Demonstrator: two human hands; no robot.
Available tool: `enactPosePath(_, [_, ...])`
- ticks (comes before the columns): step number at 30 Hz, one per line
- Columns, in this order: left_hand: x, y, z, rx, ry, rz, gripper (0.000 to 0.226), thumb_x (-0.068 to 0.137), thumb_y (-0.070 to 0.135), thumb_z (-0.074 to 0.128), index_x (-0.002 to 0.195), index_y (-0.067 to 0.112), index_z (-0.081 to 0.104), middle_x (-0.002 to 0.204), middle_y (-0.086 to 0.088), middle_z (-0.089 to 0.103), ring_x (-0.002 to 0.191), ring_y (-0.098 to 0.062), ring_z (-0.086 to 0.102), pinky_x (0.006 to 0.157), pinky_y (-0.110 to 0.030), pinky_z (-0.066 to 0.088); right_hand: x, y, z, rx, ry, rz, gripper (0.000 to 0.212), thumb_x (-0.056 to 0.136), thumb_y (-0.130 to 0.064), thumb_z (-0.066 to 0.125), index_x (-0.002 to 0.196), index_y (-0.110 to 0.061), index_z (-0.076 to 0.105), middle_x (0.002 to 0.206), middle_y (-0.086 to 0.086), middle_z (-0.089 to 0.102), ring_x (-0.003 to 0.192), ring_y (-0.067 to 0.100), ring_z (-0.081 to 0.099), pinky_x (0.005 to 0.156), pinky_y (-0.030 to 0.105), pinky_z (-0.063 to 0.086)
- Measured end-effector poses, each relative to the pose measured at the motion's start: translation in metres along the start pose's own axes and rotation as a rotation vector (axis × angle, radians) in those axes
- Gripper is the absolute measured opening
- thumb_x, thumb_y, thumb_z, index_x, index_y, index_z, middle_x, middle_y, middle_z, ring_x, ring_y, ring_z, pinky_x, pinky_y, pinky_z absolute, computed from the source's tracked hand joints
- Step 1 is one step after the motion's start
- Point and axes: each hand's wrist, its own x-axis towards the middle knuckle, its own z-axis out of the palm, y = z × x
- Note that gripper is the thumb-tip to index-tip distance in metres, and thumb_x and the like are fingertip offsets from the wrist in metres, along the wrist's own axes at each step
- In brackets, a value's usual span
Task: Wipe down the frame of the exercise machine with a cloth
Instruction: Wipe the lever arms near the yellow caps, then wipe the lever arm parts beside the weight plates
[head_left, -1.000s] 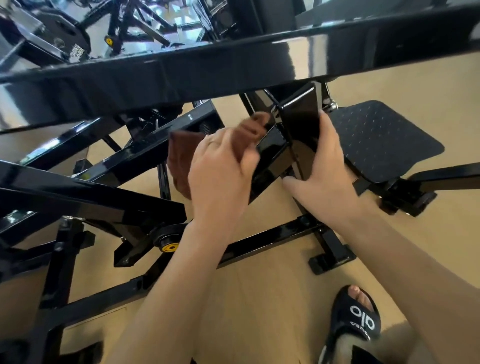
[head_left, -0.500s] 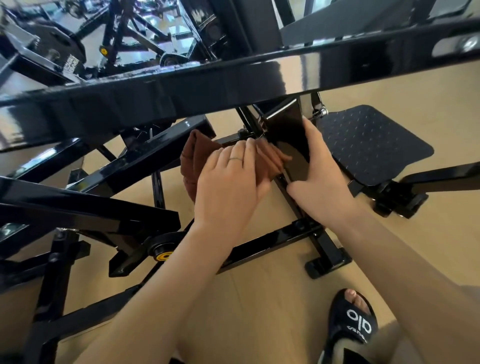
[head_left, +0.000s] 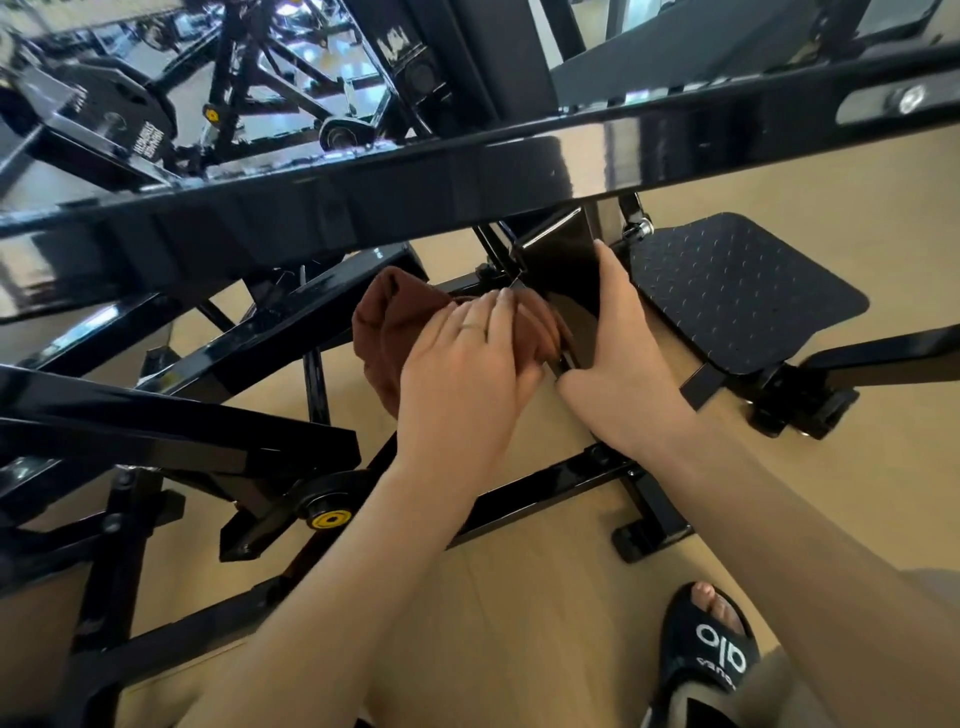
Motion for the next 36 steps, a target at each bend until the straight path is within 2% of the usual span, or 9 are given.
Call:
enactPosePath(4, [0.032, -0.008, 0.001, 0.014, -0.066, -0.091, 0.046, 0.105, 0.046, 0.036, 0.118, 0.012, 0.064, 0.103, -0.005, 0.072, 0.088, -0.02, 0.069, 0.082, -0.031, 0.051, -0.001, -0.001, 0.001, 0.002, 0.021, -0.01, 0.108, 0.077, 0.01, 0.072, 0.162, -0.024, 0.014, 0.159, 0.0, 0.033, 0.148, 0.017, 0.031, 0.12, 0.047, 0.037])
enactPosePath(8, [0.003, -0.005, 0.006, 0.023, 0.001, 0.01, 0.058, 0.099, 0.044, 0.044, 0.141, 0.007, 0.057, 0.136, -0.011, 0.066, 0.125, -0.026, 0.063, 0.114, -0.038, 0.039, -0.003, 0.0, 0.004, -0.002, 0.044, -0.009, 0.111, 0.076, 0.013, 0.072, 0.163, -0.023, 0.012, 0.159, 0.0, 0.032, 0.149, 0.016, 0.029, 0.122, 0.043, 0.034])
enactPosePath(12, [-0.022, -0.015, 0.01, 0.049, 0.051, 0.171, 0.059, 0.096, 0.039, 0.05, 0.144, 0.005, 0.055, 0.144, -0.014, 0.06, 0.133, -0.028, 0.058, 0.118, -0.041, 0.034, -0.004, 0.001, 0.009, -0.052, 0.07, 0.007, 0.116, 0.078, 0.015, 0.071, 0.164, -0.025, 0.004, 0.165, -0.001, 0.023, 0.153, 0.017, 0.02, 0.122, 0.034, 0.027])
enactPosePath(15, [0.01, -0.02, 0.003, 0.088, 0.03, 0.054, 0.043, 0.1, 0.041, 0.046, 0.124, 0.012, 0.066, 0.111, -0.009, 0.074, 0.09, -0.02, 0.07, 0.086, -0.035, 0.054, -0.007, -0.001, 0.01, -0.084, 0.097, -0.014, 0.112, 0.081, 0.012, 0.07, 0.164, -0.024, 0.004, 0.162, 0.002, 0.028, 0.15, 0.018, 0.027, 0.118, 0.032, 0.033])
enactPosePath(18, [0.039, -0.024, -0.003, 0.114, -0.115, -0.09, 0.026, 0.106, 0.043, 0.043, 0.104, 0.021, 0.055, 0.076, 0.001, 0.058, 0.054, -0.009, 0.044, 0.052, -0.026, 0.037, -0.014, -0.005, 0.015, -0.148, 0.145, -0.041, 0.106, 0.083, 0.007, 0.071, 0.163, -0.021, 0.006, 0.159, 0.007, 0.029, 0.146, 0.021, 0.032, 0.116, 0.042, 0.042])
enactPosePath(21, [0.012, -0.03, -0.006, 0.043, 0.053, 0.069, 0.031, 0.098, 0.038, 0.061, 0.11, 0.011, 0.068, 0.097, -0.007, 0.075, 0.079, -0.024, 0.071, 0.074, -0.038, 0.057, -0.027, -0.011, 0.026, -0.246, 0.25, -0.119, 0.1, 0.083, 0.006, 0.072, 0.162, -0.014, 0.014, 0.159, 0.013, 0.026, 0.145, 0.027, 0.034, 0.114, 0.045, 0.043])
enactPosePath(24, [-0.018, -0.047, -0.01, 0.032, 0.135, 0.238, 0.045, 0.091, 0.035, 0.067, 0.127, 0.01, 0.068, 0.127, -0.009, 0.071, 0.118, -0.027, 0.067, 0.104, -0.04, 0.049, -0.041, -0.014, 0.039, -0.301, 0.378, -0.401, 0.078, 0.081, 0.011, 0.064, 0.153, -0.003, 0.036, 0.149, 0.022, 0.039, 0.137, 0.034, 0.043, 0.108, 0.05, 0.048])
enactPosePath(29, [-0.026, -0.118, -0.035, 0.295, -0.01, 0.135, 0.051, 0.086, 0.018, 0.081, 0.131, 0.009, 0.058, 0.125, -0.011, 0.064, 0.102, -0.028, 0.068, 0.083, -0.04, 0.06, -0.053, -0.009, 0.068, -0.239, 0.243, -0.518, 0.069, 0.075, 0.018, 0.06, 0.141, 0.001, 0.051, 0.138, 0.019, 0.051, 0.125, 0.031, 0.052, 0.099, 0.045, 0.054])
enactPosePath(36, [-0.099, -0.226, -0.055, 0.597, -0.324, 0.157, 0.058, 0.1, 0.025, 0.059, 0.153, 0.018, 0.036, 0.159, -0.006, 0.038, 0.136, -0.028, 0.046, 0.113, -0.041, 0.039, -0.033, -0.038, 0.147, -0.341, -0.128, -0.543, 0.081, 0.081, 0.007, 0.063, 0.155, -0.014, 0.036, 0.154, 0.002, 0.041, 0.143, 0.021, 0.037, 0.122, 0.038, 0.033])
